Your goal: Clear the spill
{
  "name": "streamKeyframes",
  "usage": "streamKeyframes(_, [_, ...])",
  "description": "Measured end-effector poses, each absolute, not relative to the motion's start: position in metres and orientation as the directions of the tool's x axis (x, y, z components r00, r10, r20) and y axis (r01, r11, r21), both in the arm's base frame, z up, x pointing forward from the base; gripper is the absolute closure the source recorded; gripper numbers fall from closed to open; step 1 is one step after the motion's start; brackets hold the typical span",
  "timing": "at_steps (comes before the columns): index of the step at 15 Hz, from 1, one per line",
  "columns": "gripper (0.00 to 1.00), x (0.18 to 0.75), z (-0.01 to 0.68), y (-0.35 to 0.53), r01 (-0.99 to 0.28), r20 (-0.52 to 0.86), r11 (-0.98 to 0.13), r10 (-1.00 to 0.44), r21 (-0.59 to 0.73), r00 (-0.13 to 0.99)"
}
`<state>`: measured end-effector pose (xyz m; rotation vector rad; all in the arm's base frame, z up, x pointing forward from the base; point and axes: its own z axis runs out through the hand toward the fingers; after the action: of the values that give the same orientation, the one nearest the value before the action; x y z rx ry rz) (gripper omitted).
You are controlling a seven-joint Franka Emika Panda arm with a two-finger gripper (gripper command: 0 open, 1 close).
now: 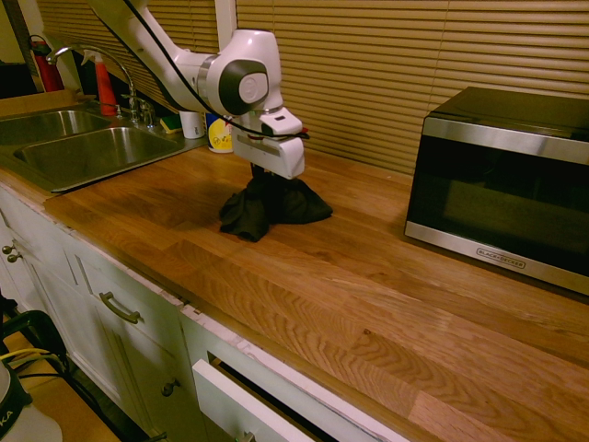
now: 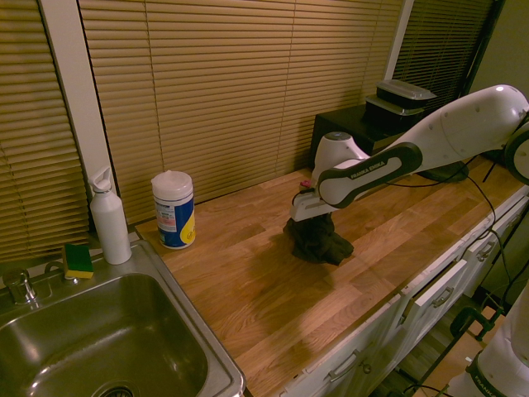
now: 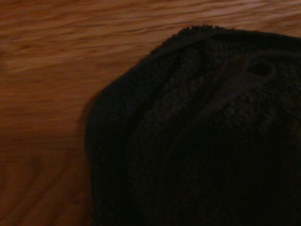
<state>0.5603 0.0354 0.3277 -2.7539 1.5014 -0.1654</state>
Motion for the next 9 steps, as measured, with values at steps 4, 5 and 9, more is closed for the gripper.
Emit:
streamKeyframes(4, [1.00, 0.556, 0.328, 0.108, -0.811, 0.098, -0.584, -0.810, -0.044, 0.578])
streamKeyframes(5, [1.00, 0.556, 0.328, 0.126, -0.806, 0.094, -0.590, -0.806, -0.039, 0.585])
streamKeyframes(9, [1.00, 0.563, 0.328, 0.183, -0.789, 0.087, -0.614, -0.788, -0.022, 0.610])
